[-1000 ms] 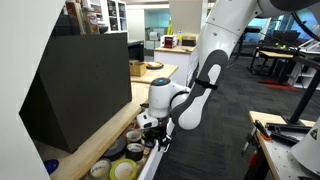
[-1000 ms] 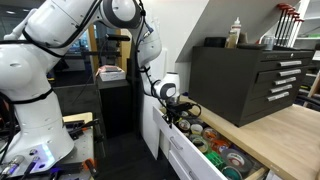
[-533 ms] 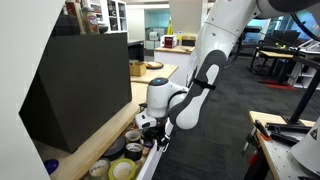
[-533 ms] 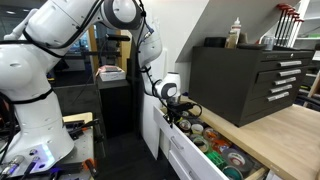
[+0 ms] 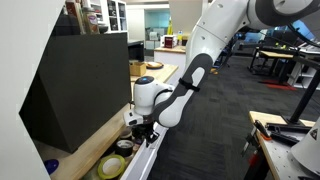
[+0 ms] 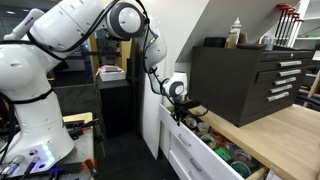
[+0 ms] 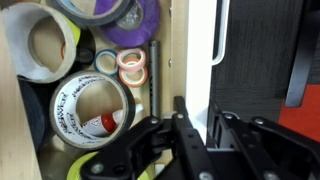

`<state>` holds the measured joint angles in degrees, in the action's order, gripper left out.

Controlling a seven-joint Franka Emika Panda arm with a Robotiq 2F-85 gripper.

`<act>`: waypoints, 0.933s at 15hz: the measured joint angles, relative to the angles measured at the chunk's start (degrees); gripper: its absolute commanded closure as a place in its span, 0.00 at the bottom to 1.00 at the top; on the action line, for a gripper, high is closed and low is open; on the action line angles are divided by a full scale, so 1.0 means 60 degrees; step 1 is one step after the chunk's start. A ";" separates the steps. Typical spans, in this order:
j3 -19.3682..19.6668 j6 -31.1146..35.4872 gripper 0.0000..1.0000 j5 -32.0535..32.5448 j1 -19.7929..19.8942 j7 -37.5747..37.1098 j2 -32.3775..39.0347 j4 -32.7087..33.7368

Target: Close the drawer

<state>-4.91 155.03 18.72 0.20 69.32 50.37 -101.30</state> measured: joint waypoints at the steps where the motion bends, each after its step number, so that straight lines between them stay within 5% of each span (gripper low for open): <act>1: -0.0007 -0.0098 0.92 0.0000 -0.0001 0.0026 0.0121 0.0245; 13: -0.0025 -0.0815 0.92 -0.0001 -0.0061 0.0162 0.0973 0.2020; 14: -0.0025 -0.0871 0.53 -0.0001 -0.0068 0.0166 0.1027 0.2127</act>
<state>-5.06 149.81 18.72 -0.21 70.31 56.53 -88.54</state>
